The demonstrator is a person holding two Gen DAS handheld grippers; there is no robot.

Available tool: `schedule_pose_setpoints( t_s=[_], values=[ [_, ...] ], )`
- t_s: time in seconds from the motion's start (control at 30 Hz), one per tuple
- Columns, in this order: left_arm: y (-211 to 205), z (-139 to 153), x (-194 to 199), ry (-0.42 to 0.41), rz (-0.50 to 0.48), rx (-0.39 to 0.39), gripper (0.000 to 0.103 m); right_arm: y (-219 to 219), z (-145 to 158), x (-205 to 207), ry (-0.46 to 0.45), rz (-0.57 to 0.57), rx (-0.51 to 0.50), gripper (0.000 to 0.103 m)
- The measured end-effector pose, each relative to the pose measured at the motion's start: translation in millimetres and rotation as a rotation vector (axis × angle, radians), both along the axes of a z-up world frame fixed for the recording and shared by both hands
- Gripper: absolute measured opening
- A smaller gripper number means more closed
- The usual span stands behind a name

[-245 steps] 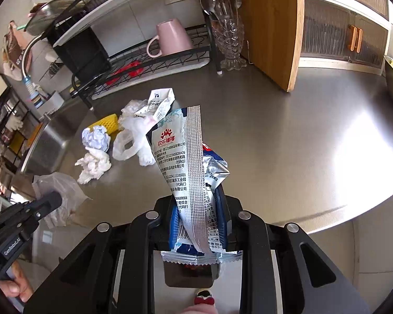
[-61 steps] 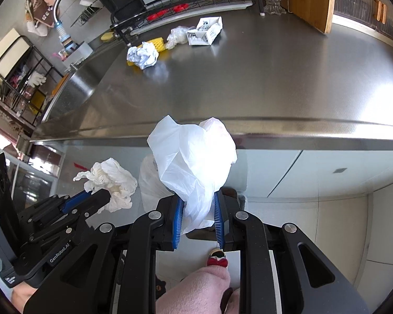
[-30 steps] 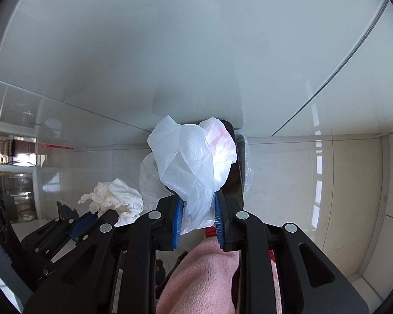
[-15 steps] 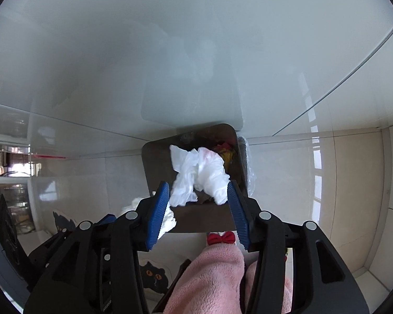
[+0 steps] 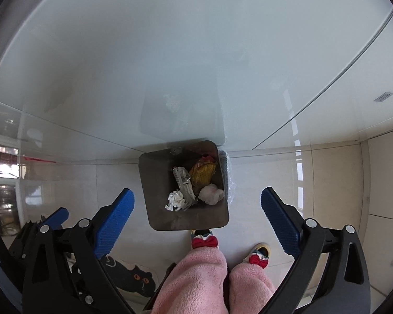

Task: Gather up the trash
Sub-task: 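Open both grippers to drop the items into the bin, then raise, then grasp the crumpled paper with the left gripper while the right grasps the milk carton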

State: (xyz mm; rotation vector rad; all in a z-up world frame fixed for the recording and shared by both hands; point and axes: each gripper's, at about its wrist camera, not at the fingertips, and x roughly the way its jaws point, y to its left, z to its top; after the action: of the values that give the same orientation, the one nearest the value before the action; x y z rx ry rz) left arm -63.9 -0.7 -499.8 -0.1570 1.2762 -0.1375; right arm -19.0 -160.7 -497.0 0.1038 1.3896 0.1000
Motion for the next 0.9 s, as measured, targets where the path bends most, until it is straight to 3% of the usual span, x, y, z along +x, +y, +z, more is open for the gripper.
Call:
schedule_pose_setpoints(
  t_s=[0.23, 0.4, 0.53, 0.9],
  values=[
    [11, 61, -9, -0.061, 0.018, -0.032, 0.095, -9, 57, -18, -0.014, 0.052, 0.014, 0.100],
    [22, 124, -9, -0.163, 0.016, -0.026, 0.095, -23, 109, -26, -0.067, 0.011, 0.056, 0.100],
    [30, 173, 2, -0.243, 0.001, -0.010, 0.095, -36, 155, -24, -0.159, -0.041, 0.077, 0.100],
    [27, 238, 63, -0.378, -0.031, 0.031, 0.095, -53, 253, 32, -0.382, -0.086, 0.076, 0.100]
  ],
)
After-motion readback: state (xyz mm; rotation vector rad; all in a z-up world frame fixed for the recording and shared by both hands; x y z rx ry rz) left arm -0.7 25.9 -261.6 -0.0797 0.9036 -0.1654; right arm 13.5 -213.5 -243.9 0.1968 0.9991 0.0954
